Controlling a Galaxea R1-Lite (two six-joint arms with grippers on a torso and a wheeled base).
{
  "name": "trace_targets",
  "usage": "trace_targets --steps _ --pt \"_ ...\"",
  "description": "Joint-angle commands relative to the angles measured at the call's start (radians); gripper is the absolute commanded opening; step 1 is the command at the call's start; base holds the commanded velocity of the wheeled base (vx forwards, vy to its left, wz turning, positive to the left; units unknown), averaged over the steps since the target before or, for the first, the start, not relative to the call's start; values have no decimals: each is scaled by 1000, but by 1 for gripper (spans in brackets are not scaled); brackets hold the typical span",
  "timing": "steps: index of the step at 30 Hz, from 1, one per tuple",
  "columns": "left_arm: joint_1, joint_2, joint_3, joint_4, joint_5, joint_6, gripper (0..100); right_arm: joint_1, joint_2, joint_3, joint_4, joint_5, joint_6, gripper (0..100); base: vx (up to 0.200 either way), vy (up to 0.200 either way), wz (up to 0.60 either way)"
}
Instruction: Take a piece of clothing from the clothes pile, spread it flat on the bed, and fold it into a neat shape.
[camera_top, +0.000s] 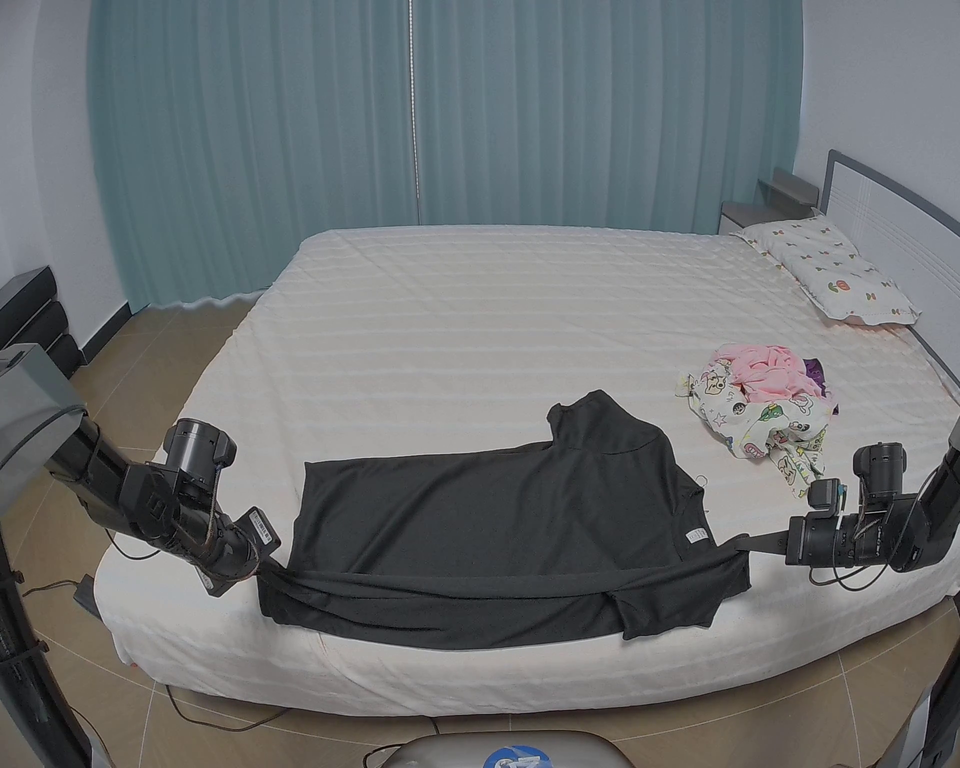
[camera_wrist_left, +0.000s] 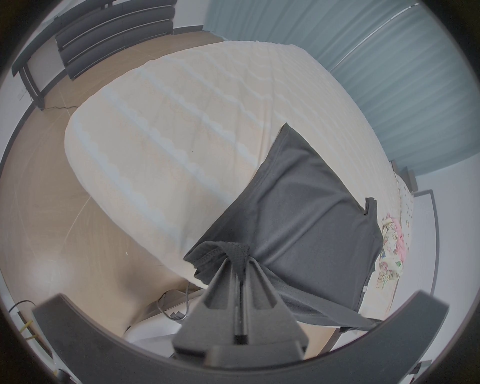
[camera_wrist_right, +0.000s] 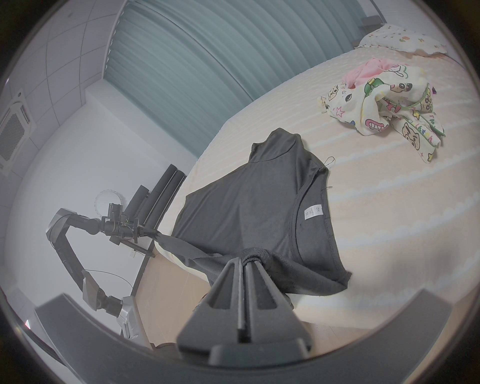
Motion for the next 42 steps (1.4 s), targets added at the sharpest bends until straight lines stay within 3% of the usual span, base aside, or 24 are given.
trace_targets --steps 1,9,19,31,32,34,35,39,42 --pt "1 74 -61 -1 -1 -25 0 0 58 -39 -2 -3 12 0 0 0 0" --pt "1 137 -152 -4 -1 -76 0 1 123 -110 -12 0 23 0 0 0 0" --pt "5 199 -216 -4 -1 -79 0 23 193 -194 -15 0 93 0 0 0 0" --pt "4 221 -257 -1 2 -77 0 41 242 -257 -15 -4 112 0 0 0 0" --pt "4 229 -262 -1 2 -77 100 43 261 -274 -15 -20 115 0 0 0 0" --pt "5 238 -270 -1 2 -79 100 46 281 -289 -15 -36 118 0 0 0 0" --pt "5 239 -271 -1 2 -79 100 46 282 -291 -15 -36 118 100 0 0 0" --pt "8 239 -273 -1 1 -108 100 46 284 -295 -33 -44 196 100 0 0 0" --pt "17 235 -265 -1 -3 -111 100 46 276 -295 -116 -46 334 100 0 0 0"
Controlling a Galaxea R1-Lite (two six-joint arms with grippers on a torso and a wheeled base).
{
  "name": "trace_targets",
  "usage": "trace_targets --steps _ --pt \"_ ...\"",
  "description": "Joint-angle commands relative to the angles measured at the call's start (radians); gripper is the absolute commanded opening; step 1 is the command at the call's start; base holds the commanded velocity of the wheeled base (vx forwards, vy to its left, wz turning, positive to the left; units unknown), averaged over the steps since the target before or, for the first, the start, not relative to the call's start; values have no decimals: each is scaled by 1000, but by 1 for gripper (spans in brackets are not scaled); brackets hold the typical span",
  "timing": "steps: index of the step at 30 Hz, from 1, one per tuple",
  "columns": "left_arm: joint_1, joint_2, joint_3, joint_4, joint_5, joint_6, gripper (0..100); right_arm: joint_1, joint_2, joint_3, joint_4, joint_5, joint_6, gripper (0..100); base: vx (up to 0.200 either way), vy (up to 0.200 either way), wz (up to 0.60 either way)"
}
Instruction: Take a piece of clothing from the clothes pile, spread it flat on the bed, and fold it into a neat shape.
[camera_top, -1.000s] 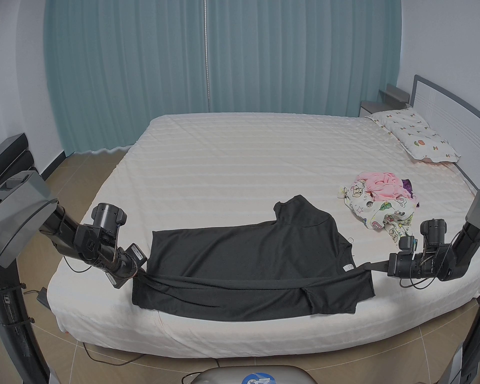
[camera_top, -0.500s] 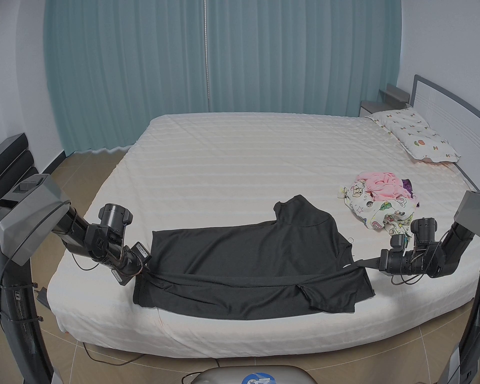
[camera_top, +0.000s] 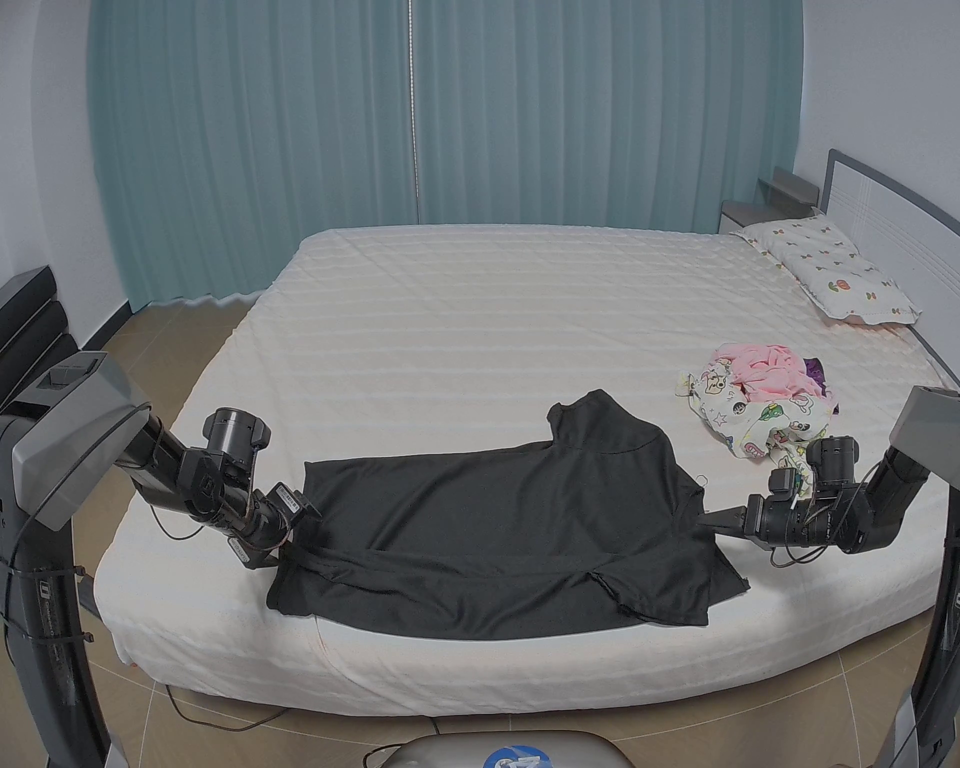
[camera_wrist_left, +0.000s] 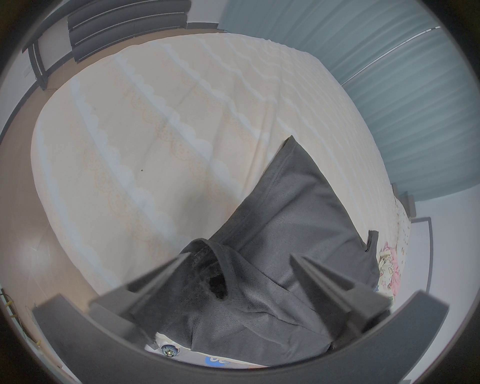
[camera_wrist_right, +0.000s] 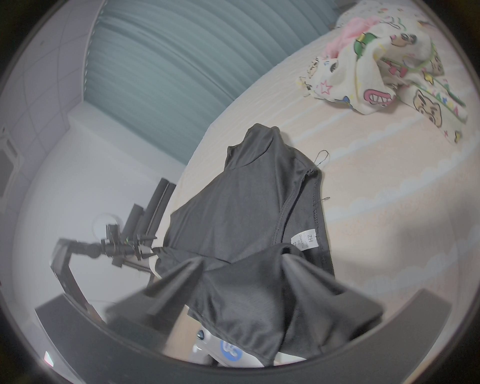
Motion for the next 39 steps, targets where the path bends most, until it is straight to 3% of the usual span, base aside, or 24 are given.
trace_targets --steps 1,2,3,5,7,10,15,16,21,28,39 --pt "12 -3 10 0 -3 -9 100 3 -1 -4 -110 -8 157 100 0 0 0" --pt "15 -6 15 0 -3 -9 100 3 -2 2 -151 -18 213 100 0 0 0" --pt "15 -6 15 0 -3 -9 100 3 -2 2 -151 -18 213 100 0 0 0" --pt "29 -43 48 0 -17 -7 100 19 -5 30 -283 -96 383 100 0 0 0" --pt "41 -87 87 0 -56 -7 100 26 -17 67 -321 -153 438 100 0 0 0" --pt "64 -167 157 -2 -125 -12 100 42 -76 139 -306 -246 455 100 0 0 0" --pt "82 -221 231 -26 -175 -33 100 64 -120 255 -320 -329 472 100 0 0 0" --pt "86 -228 254 -57 -207 -59 100 75 -134 300 -335 -352 522 100 0 0 0" --pt "90 -221 288 -123 -221 -78 100 76 -91 374 -472 -335 671 100 120 0 0" --pt "84 -198 281 -124 -218 -78 100 112 -22 449 -674 -340 679 100 200 0 0" --pt "50 -179 303 -120 -169 -55 100 127 1 472 -708 -346 670 100 36 0 0"
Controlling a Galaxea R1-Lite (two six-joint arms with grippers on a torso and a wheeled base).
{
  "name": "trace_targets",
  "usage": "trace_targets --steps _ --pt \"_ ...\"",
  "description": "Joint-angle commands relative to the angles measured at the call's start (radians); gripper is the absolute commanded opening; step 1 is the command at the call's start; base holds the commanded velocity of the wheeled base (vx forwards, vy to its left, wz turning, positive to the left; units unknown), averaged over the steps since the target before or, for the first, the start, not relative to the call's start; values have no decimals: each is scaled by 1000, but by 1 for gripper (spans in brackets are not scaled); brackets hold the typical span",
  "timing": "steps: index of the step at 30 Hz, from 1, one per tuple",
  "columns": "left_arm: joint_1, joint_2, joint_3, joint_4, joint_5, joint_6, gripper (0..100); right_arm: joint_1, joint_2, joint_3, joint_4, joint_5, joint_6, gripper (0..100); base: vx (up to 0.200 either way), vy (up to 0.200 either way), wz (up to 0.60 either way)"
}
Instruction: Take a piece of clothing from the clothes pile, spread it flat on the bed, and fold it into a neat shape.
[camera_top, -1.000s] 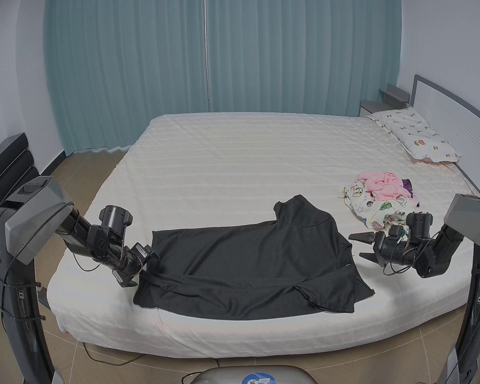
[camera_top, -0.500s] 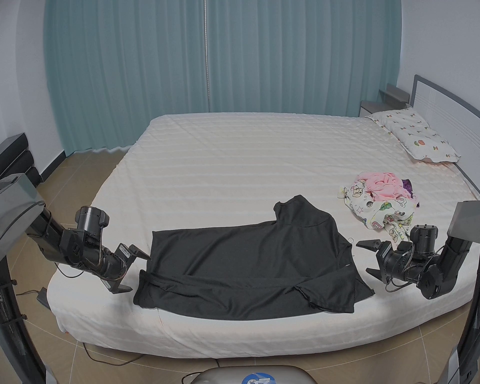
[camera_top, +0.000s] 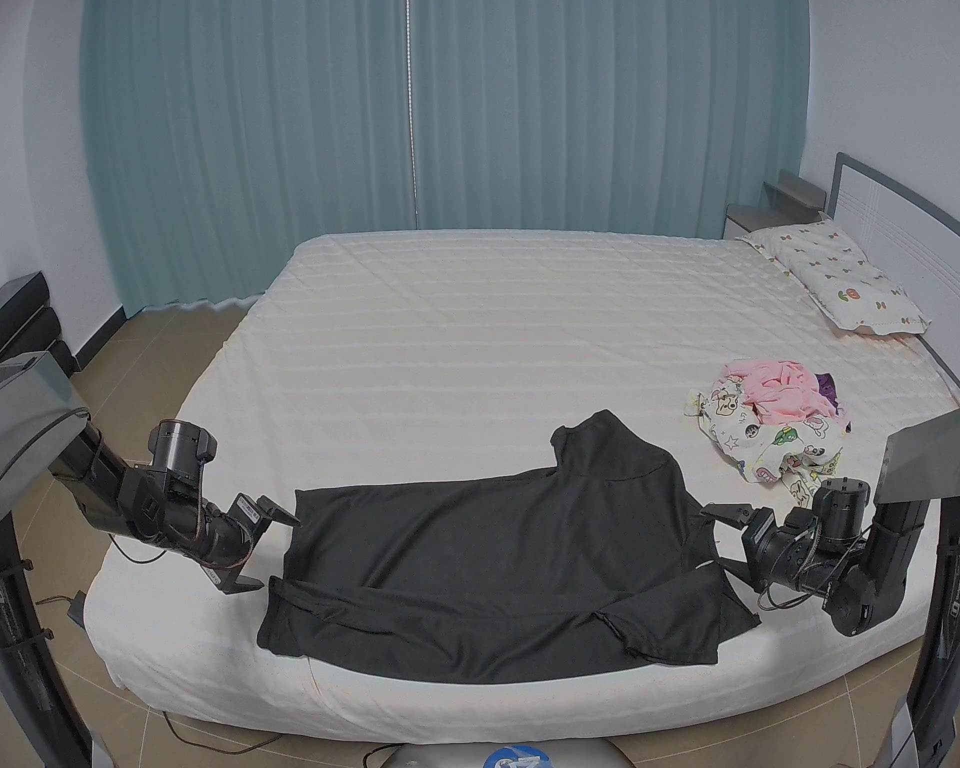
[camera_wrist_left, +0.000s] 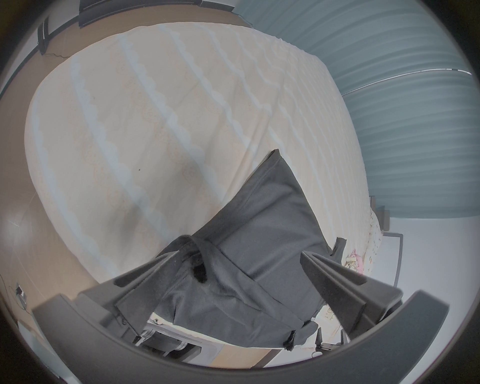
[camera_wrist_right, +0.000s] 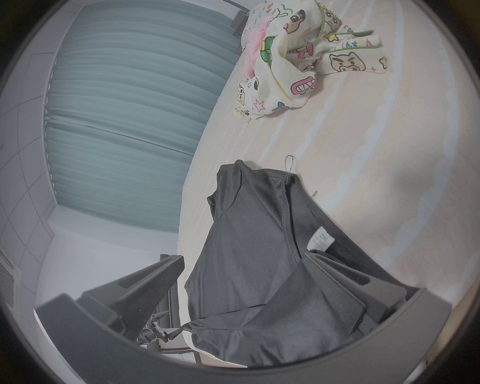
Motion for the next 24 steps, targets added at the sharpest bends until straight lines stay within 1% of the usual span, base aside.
trace_targets --steps 1,6,10,12,13,14,17,19,24 --pt "-27 5 27 6 25 16 100 5 23 13 -19 1 -3 100 0 0 0" --pt "-58 1 85 3 66 111 100 3 31 27 -48 1 -12 100 0 0 0" --pt "-82 16 81 0 100 114 100 3 39 29 -52 -1 -21 100 0 0 0" --pt "-95 33 71 -3 132 112 100 5 40 30 -52 -1 -29 100 0 0 0" --pt "-95 33 71 -3 132 112 100 5 40 30 -52 -1 -29 100 0 0 0" --pt "-101 53 62 -20 172 114 0 5 42 35 -52 -2 -41 100 0 0 0" --pt "-113 68 65 -33 195 112 0 5 43 44 -52 -4 -75 100 0 0 0" --pt "-115 67 67 -32 195 112 0 5 46 50 -52 -10 -95 100 0 0 0" --pt "-105 65 59 -30 201 105 0 22 78 53 -74 -64 -159 100 0 0 0"
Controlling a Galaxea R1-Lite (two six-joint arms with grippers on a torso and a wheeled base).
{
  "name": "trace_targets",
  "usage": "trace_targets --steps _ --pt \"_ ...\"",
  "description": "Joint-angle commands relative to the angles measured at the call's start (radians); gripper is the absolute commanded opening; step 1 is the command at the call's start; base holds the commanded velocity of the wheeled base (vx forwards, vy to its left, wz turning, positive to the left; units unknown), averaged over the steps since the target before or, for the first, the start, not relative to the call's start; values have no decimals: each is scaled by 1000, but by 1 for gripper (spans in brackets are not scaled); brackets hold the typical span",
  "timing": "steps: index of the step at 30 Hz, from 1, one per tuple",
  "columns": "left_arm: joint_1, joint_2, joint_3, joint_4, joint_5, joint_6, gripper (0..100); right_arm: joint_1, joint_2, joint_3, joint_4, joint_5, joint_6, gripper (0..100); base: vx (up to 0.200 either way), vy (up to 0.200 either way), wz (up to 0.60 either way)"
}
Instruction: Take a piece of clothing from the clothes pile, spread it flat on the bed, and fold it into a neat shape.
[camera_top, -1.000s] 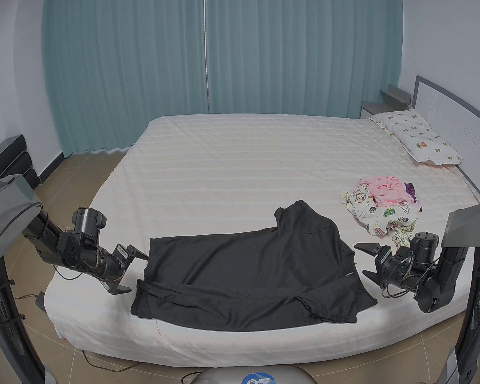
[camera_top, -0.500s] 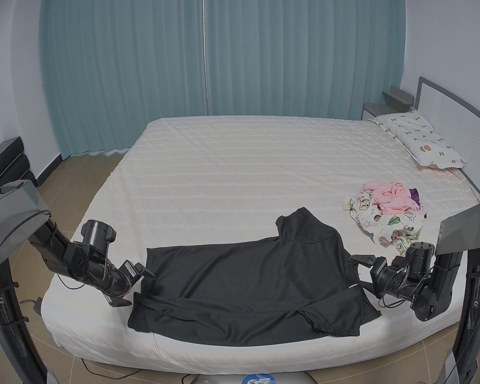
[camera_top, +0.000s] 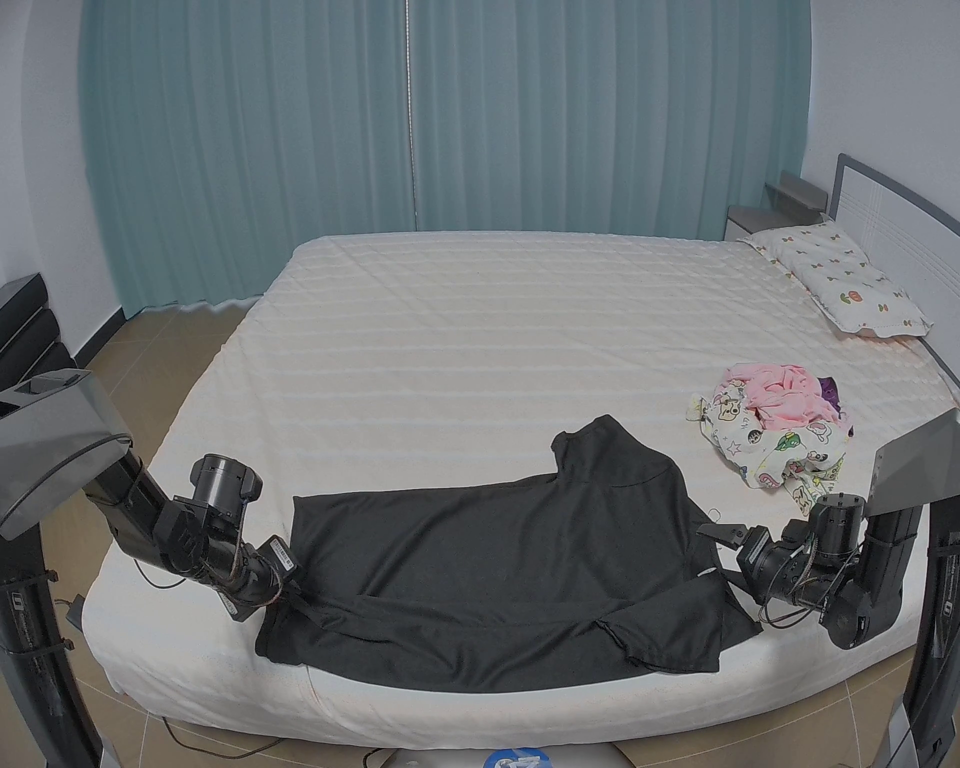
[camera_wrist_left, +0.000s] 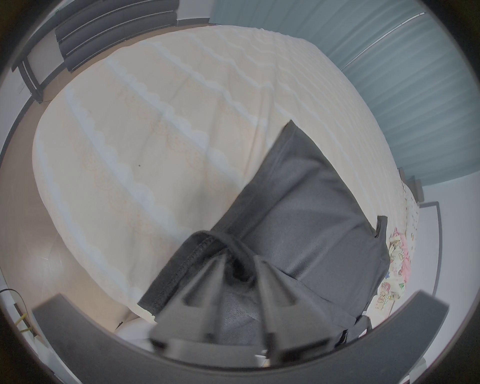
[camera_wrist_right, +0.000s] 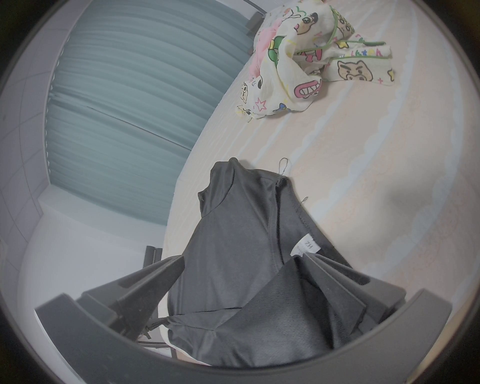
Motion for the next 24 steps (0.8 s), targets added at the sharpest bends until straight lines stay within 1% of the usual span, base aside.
trace_targets --steps 1,5,8,19,20,24 --pt "12 9 -6 -2 10 -18 0 14 42 8 -39 -27 -40 100 0 0 0" --pt "35 10 -33 -5 19 -79 0 15 67 8 -57 -46 -90 100 0 0 0" --pt "47 15 -46 -5 17 -104 0 14 67 6 -57 -46 -103 100 0 0 0" --pt "60 35 -62 -4 17 -107 0 6 62 3 -57 -41 -107 100 0 0 0" --pt "60 35 -61 -4 17 -107 100 5 62 2 -57 -41 -109 100 0 0 0" --pt "60 35 -56 -5 17 -105 100 3 55 3 -57 -40 -120 100 0 0 0"
